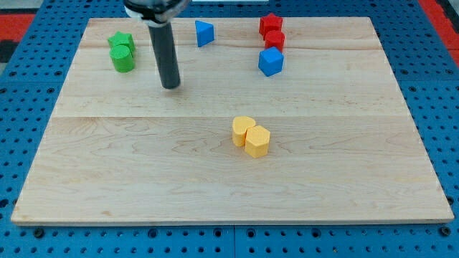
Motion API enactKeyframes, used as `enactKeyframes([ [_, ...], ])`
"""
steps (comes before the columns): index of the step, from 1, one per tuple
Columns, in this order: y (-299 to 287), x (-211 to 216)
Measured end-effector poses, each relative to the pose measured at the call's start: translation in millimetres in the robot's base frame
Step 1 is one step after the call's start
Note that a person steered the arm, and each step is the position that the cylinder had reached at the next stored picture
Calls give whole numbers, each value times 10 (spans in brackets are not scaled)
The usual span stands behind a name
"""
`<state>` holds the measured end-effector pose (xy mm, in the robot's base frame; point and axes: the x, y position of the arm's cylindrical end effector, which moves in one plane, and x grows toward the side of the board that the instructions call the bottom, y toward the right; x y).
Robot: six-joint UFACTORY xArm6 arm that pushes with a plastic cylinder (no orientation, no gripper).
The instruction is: Point your arm at the blue triangle
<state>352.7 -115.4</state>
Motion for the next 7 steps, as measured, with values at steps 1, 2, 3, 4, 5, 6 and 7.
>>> enactKeyframes([
  [1, -158, -493],
  [2, -184, -941],
  [3, -303, -1231],
  [4, -231, -1568],
  [5, 123, -1605],
  [6, 349, -1588],
  [7, 456, -1494],
])
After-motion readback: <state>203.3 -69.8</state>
